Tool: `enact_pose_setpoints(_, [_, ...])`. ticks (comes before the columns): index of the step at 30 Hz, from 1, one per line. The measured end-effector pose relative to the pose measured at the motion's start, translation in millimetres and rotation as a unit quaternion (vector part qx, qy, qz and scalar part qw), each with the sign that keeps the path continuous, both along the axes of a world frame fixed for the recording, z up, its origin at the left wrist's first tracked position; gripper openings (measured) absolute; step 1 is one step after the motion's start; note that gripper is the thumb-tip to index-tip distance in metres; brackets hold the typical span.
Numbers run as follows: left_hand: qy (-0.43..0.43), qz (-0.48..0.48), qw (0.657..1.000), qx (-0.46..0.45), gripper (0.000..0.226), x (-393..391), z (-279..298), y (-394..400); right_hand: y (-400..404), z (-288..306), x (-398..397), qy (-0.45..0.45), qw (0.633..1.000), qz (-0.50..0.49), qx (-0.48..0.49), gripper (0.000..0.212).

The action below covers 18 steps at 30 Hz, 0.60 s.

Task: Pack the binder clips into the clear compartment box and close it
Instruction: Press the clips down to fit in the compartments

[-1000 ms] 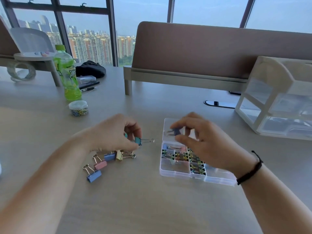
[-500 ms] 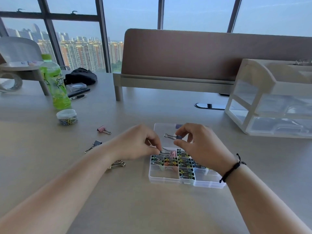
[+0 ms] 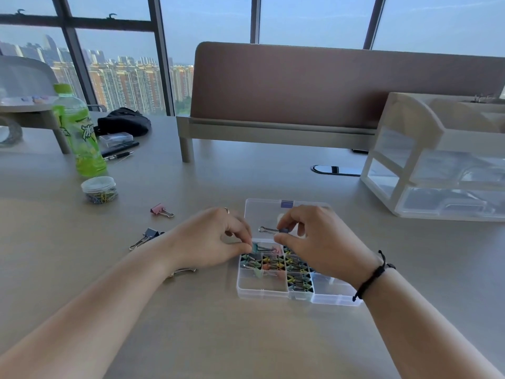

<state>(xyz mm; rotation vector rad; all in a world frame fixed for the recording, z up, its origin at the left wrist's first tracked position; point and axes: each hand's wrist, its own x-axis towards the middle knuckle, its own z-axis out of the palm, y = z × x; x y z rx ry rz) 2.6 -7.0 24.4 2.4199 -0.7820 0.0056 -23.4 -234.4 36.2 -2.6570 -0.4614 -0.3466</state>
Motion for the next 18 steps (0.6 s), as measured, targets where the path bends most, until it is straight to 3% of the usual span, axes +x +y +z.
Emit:
enact_pose_setpoints(8, [-0.075,0.013,0.997,0.032,0.018,-5.5,-2.3,5.0,2.1,-1.7,-1.8,0.031,0.999,0.024,-0.035,0.018])
enact_pose_setpoints(18, [-0.056,-0.015,0.997,0.046,0.033,-8.8,-5.8,1.2,5.7,-2.6,-4.5,0.039,0.998,0.036,-0.042,0.022])
